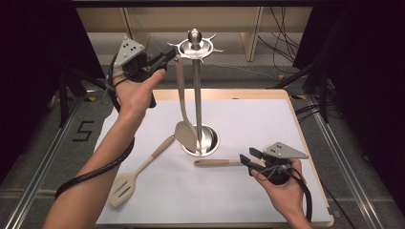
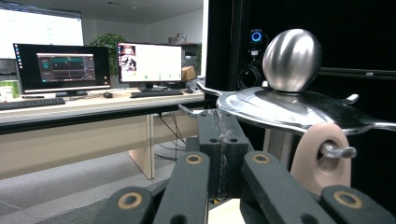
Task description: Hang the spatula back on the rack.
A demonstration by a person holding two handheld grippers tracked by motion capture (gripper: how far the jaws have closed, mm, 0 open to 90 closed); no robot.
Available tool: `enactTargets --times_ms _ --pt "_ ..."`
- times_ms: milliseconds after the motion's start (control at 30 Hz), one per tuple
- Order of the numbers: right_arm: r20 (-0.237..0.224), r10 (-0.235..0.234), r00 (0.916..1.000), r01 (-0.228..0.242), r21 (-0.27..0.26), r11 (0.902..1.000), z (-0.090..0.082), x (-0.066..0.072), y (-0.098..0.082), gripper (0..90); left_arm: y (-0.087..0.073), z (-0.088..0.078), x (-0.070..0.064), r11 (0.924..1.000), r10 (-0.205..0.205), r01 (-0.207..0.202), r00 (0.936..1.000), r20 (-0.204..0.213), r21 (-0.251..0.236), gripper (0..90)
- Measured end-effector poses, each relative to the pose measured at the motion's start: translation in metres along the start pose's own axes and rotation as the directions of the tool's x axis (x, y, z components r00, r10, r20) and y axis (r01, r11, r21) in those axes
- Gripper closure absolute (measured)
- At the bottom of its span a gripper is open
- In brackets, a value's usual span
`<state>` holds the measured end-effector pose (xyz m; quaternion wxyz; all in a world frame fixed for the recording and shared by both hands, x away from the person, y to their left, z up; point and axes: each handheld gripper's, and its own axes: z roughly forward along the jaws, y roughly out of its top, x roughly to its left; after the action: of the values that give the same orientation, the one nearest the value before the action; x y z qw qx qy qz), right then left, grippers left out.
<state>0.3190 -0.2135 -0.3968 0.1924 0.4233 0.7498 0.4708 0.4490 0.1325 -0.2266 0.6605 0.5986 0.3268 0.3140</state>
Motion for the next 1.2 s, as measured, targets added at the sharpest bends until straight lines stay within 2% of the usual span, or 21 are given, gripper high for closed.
enactTargets --times_ms 33,67,167,300,433,467,500,533,567,667,700,800,833,867,967,1000,1033,1067,1100,1133,1200 --pt "0.001 -0.026 0.9997 0.026 -0.009 0.9996 0.0 -0.002 0.0 55.3 0.0 0.0 0.0 0.9999 -0.012 0.012 0.9999 -0.002 0.006 89.2" --pt "0.004 -0.019 0.9998 0.019 -0.006 0.9998 0.0 -0.002 0.0 55.3 0.0 0.002 0.002 0.9998 0.018 -0.018 0.9998 -0.004 -0.005 89.2" --pt "-0.005 -0.03 0.9995 0.03 -0.024 0.9993 0.002 -0.003 0.0 55.3 -0.001 0.003 0.002 1.0 0.0 0.0 1.0 -0.004 0.007 89.2" --pt "-0.006 -0.004 1.0 0.004 -0.019 0.9998 0.002 -0.003 0.001 55.3 0.0 0.006 0.003 0.9999 0.002 -0.002 1.0 -0.005 0.015 89.2" --pt "0.01 -0.024 0.9997 0.024 -0.011 0.9996 0.0 -0.004 0.001 55.2 0.0 0.007 0.003 0.9997 0.011 -0.011 0.9999 -0.006 0.022 89.2" --pt "0.013 0.013 0.9998 -0.012 -0.006 0.9999 -0.001 -0.001 0.0 55.2 0.0 0.007 0.003 0.9997 0.008 -0.008 0.9999 -0.006 0.022 89.2" --pt "0.01 -0.022 0.9997 0.023 -0.018 0.9996 0.0 -0.005 0.0 55.2 0.0 0.007 0.003 0.9997 0.011 -0.01 0.9999 -0.009 0.024 89.2" --pt "0.018 0.01 0.9998 -0.01 -0.019 0.9998 -0.001 -0.003 -0.001 55.2 -0.001 0.006 0.003 0.9996 0.011 -0.011 0.9999 -0.006 0.025 89.1" --pt "0.009 0.004 0.9999 -0.004 -0.024 0.9997 -0.001 -0.003 -0.001 55.2 -0.001 0.005 0.004 0.9995 0.015 -0.015 0.9998 -0.012 0.027 89.1" --pt "0.015 0.021 0.9997 -0.021 0.001 0.9998 -0.004 -0.002 0.001 55.2 -0.007 -0.002 0.006 0.999 0.021 -0.021 0.9997 -0.011 0.038 88.2" --pt "0.012 0.014 0.9998 -0.014 -0.012 0.9998 -0.003 -0.003 0.001 55.2 -0.013 -0.007 0.007 0.9979 0.04 -0.039 0.9992 -0.008 0.052 87.9" --pt "0.012 -0.024 0.9996 0.024 -0.024 0.9994 -0.003 -0.006 0.0 55.2 -0.033 -0.019 0.014 0.9948 0.031 -0.028 0.9992 -0.026 0.098 87.5" --pt "0.019 -0.027 0.9995 0.027 -0.02 0.9994 -0.003 -0.007 -0.001 55.2 -0.041 -0.023 0.019 0.9928 0.044 -0.042 0.9989 -0.017 0.112 87.5" --pt "0.016 0.017 0.9997 -0.017 -0.006 0.9998 -0.004 -0.004 -0.001 55.2 -0.053 -0.029 0.022 0.9905 0.029 -0.026 0.9994 -0.02 0.135 87.5" --pt "0.021 0.009 0.9997 -0.009 -0.009 0.9999 -0.005 -0.004 -0.001 55.2 -0.079 -0.045 0.03 0.9802 0.016 -0.013 0.9998 -0.011 0.198 86.1" --pt "0.018 0.003 0.9998 -0.002 -0.02 0.9998 -0.004 -0.004 -0.001 55.2 -0.085 -0.049 0.031 0.9777 0.006 -0.003 0.9999 -0.013 0.21 85.5" --pt "0.018 0.002 0.9998 -0.001 -0.019 0.9998 -0.004 -0.004 -0.001 55.2 -0.093 -0.055 0.03 0.9716 -0.03 0.034 0.9993 -0.024 0.234 85.3" --pt "0.019 0.001 0.9998 -0.001 -0.014 0.9999 -0.004 -0.004 -0.001 55.2 -0.1 -0.061 0.037 0.9657 0.039 -0.033 0.9991 -0.019 0.258 85.2" --pt "0.024 -0.005 0.9997 0.005 -0.003 1.0 -0.004 -0.005 -0.001 55.2 -0.108 -0.065 0.033 0.9621 -0.024 0.034 0.999 -0.038 0.27 85.1" --pt "0.026 0.003 0.9997 -0.003 -0.007 1.0 -0.004 -0.004 -0.001 55.1 -0.112 -0.068 0.034 0.9591 -0.021 0.033 0.9989 -0.042 0.281 84.8" --pt "0.012 0.028 0.9995 -0.028 -0.005 0.9996 -0.002 -0.003 -0.002 55.2 -0.125 -0.076 0.036 0.9453 -0.019 0.035 0.9985 -0.052 0.324 84.2"
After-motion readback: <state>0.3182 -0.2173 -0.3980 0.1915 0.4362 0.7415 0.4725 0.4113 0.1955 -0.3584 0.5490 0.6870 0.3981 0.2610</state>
